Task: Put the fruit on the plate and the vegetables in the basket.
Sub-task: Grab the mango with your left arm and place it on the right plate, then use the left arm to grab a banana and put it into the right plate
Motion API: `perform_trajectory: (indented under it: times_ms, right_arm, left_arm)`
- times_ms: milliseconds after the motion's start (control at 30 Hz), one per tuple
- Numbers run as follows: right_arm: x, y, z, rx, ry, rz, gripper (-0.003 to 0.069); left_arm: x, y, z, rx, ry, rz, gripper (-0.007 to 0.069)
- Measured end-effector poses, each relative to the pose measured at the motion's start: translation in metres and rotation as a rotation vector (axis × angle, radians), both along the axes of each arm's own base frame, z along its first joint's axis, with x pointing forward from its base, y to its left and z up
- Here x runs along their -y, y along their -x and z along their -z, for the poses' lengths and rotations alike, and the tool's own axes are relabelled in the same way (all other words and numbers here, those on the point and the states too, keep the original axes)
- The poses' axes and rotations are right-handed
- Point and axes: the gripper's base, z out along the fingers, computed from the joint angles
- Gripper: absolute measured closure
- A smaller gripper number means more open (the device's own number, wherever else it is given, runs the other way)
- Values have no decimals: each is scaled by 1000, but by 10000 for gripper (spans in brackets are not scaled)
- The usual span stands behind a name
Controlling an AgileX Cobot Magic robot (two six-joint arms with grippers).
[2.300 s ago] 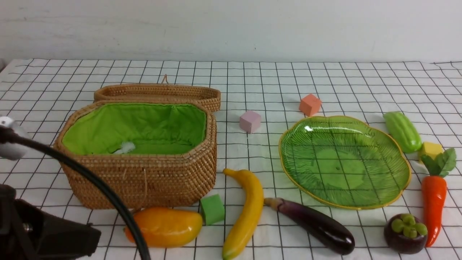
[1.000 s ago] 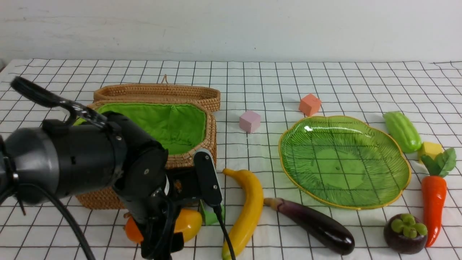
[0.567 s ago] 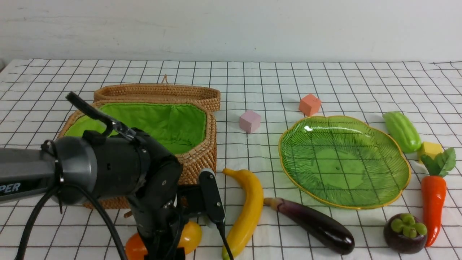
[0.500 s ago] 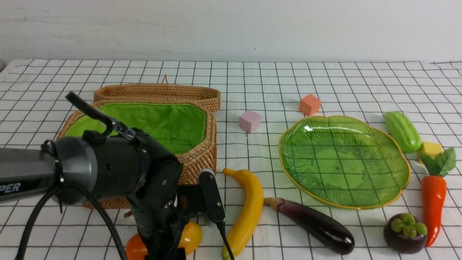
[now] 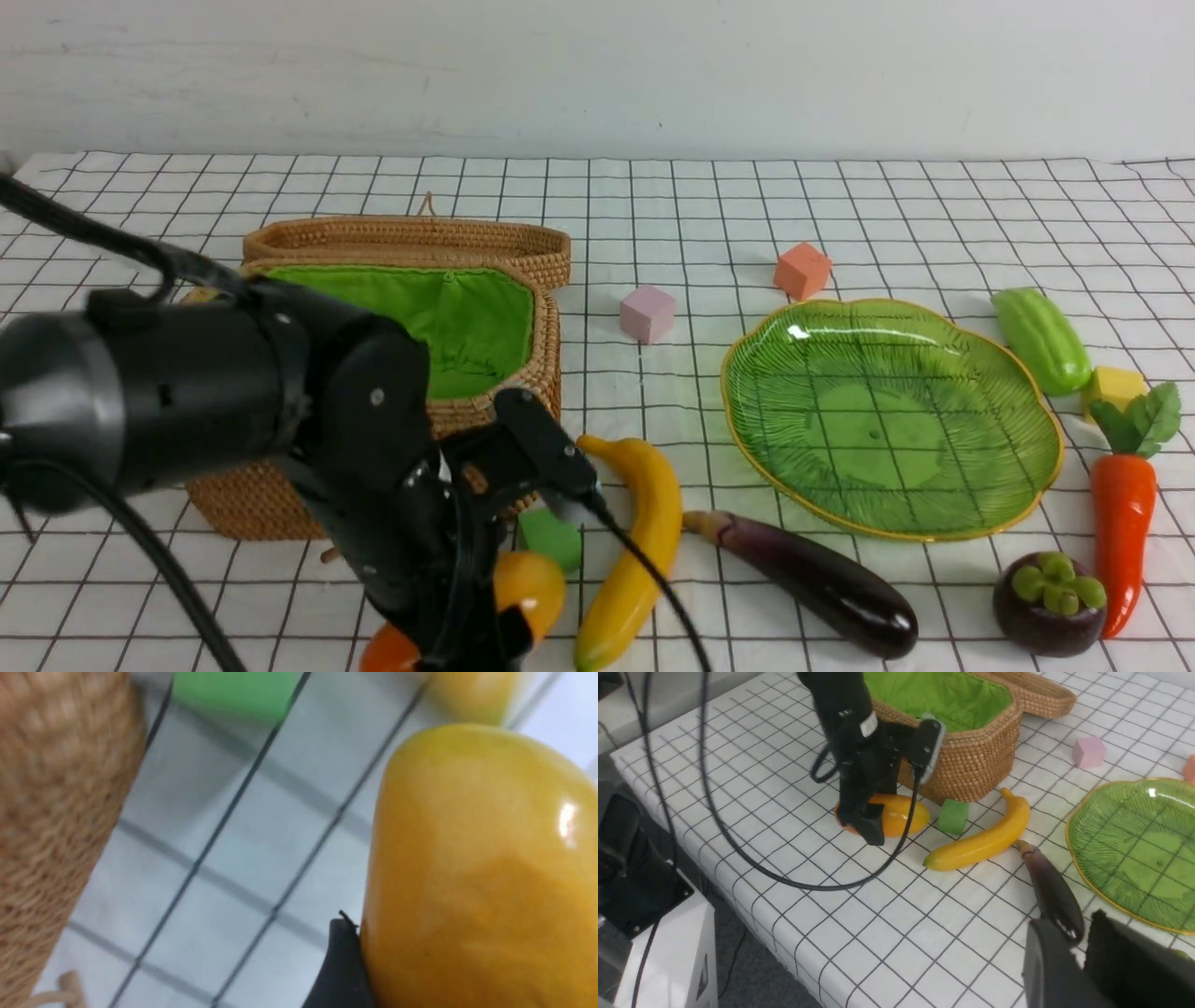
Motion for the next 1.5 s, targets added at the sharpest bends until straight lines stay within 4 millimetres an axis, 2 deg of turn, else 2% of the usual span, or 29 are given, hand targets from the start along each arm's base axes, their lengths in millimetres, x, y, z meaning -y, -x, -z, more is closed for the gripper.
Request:
perform_trajectory:
  times_ms: [33,67,100,133,167,200,233,267,300,367,400,500,533,567,600,667,733,767,967,1067,1167,1233,1333,1433,1500]
  right_arm:
    - [1,-1,0,-1,4,14,504]
    - [5,-4,1,-30,-9,92,502]
    - [9,-6,2,-45,-14,154,501]
    - [11,-8,2,-43,-9,175,501]
    - [17,-12,3,-55,-20,278,500]
    - [18,-12,2,-59,-29,295,499]
    - [24,-16,2,-53,-34,379,497]
    - [25,-16,2,-56,-42,392,497]
    - [29,-18,1,-50,-44,445,497]
    - [31,-18,1,-51,-50,471,497]
    - [31,-19,1,-54,-57,479,496]
    - [30,-18,1,-66,-73,473,494]
    - [30,-18,1,-67,-74,473,494]
    - [28,-17,2,-79,-83,461,494]
    - [28,-17,2,-81,-83,459,494]
    - [26,-16,3,-101,-78,439,493]
    - [26,-16,3,-102,-79,430,491]
    - [26,-15,3,-103,-79,428,489]
    - [26,-15,3,-102,-78,426,483]
    - [26,-15,3,-102,-78,426,480]
    - [26,-15,3,-102,-78,426,477]
    - [26,-15,3,-102,-78,426,476]
    - [26,-15,3,-98,-72,423,476]
    - [26,-15,3,-91,-62,416,476]
    - [26,-15,3,-91,-61,416,476]
  left_arm:
    - [0,0,-3,7,5,0,66]
    - [9,-1,-26,18,128,-33,66]
    - [16,-4,-39,31,198,-45,66]
    - [17,-5,-42,33,212,-46,66]
    - [31,-12,-61,67,307,-35,66]
    - [33,-13,-63,70,318,-36,66]
    - [50,-23,-80,124,392,-8,66]
    - [52,-24,-78,123,389,-4,66]
    - [71,-34,-87,166,427,31,66]
    - [94,-45,-83,187,440,61,66]
    - [114,-59,-78,208,450,77,66]
    - [155,-94,-61,250,485,82,66]
    - [159,-98,-53,242,477,80,66]
    - [173,-118,-44,255,494,66,66]
    - [174,-119,-38,245,484,66,66]
    - [191,-145,-14,258,472,76,66]
    - [196,-155,-6,275,465,83,66]
    - [201,-160,6,275,454,87,66]
    - [209,-171,43,270,432,79,60]
    - [209,-172,48,263,423,80,4]
    - [208,-170,44,250,428,68,-37]
    - [206,-167,33,222,432,55,-44]
    - [199,-157,1,181,433,34,-34]
    - [182,-137,-49,118,405,-13,27]
    - [164,-119,-86,73,367,-81,116]
